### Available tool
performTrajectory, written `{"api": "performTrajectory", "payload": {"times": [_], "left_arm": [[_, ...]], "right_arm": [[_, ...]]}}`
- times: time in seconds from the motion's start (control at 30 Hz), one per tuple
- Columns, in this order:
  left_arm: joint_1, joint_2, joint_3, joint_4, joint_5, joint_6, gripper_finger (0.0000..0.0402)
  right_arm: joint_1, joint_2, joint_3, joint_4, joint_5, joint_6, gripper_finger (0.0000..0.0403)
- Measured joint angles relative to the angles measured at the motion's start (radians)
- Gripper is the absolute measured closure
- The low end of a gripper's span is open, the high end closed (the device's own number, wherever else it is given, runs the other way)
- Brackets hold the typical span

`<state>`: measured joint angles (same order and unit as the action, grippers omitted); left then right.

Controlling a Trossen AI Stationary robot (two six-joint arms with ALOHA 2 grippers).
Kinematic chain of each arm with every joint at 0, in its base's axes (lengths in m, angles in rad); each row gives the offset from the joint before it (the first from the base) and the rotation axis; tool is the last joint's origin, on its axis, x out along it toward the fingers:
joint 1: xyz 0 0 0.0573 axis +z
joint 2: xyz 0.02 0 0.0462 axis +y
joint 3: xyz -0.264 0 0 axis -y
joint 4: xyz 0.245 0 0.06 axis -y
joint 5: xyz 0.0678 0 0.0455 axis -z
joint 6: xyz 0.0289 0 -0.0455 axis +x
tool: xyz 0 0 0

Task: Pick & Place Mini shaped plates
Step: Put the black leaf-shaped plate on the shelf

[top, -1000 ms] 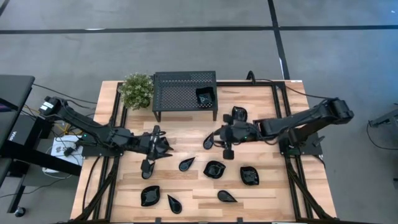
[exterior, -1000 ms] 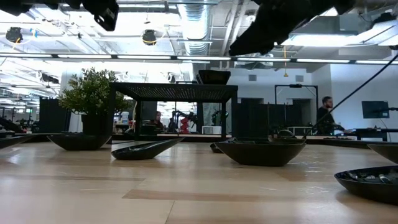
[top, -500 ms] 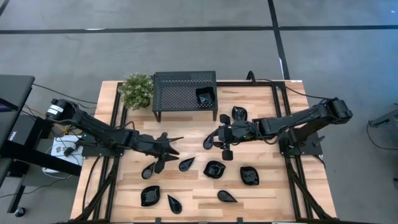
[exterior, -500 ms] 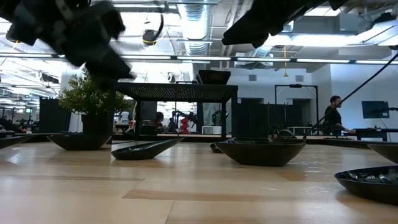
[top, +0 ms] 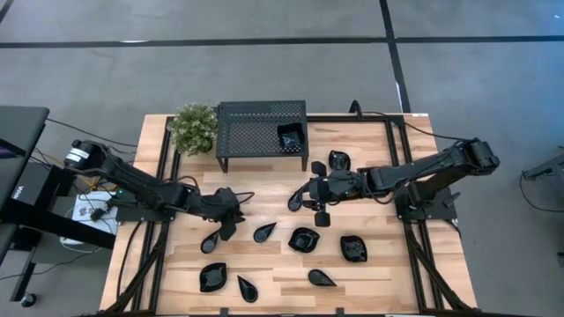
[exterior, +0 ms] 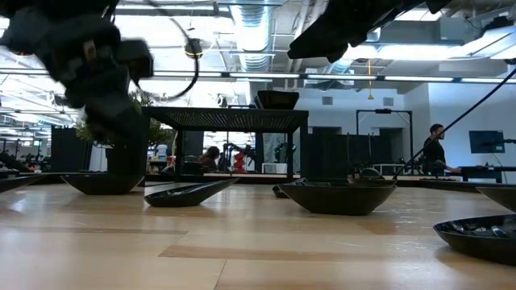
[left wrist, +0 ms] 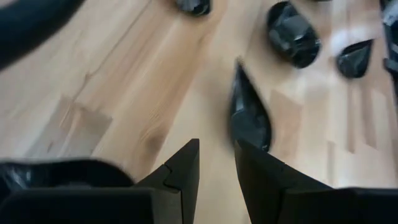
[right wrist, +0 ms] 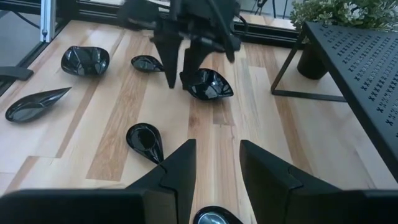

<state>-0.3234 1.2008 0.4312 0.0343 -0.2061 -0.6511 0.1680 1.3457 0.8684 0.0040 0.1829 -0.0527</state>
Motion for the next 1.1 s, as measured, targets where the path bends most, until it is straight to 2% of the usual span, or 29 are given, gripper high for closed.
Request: {"api": "performTrajectory", "payload": {"times": [0.17,0.23,0.47,0.7,1.1], "left_arm": [[0.0,-0.015,0.187,-0.398,-0.047,0.04,0.0298],[0.0,-0.011,0.229,-0.479,-0.066,0.015,0.0298],[0.0,0.07,0.177,-0.5,-0.105,-0.111,0.0298],[-0.004,0.16,0.17,-0.421,-0.108,-0.117,0.0298],[-0.005,0.169,0.16,-0.388,-0.128,-0.129,0.0298]], "right_arm": [[0.0,0.0,0.0,0.001,0.0,-0.002,0.0285],[0.0,0.0,0.0,0.001,0.0,-0.002,0.0285],[0.0,0.0,0.0,0.0,0.0,-0.001,0.0285],[0.001,0.0,-0.001,-0.003,0.0,0.001,0.0285],[0.0,0.001,-0.001,-0.023,0.001,0.001,0.0285]]}}
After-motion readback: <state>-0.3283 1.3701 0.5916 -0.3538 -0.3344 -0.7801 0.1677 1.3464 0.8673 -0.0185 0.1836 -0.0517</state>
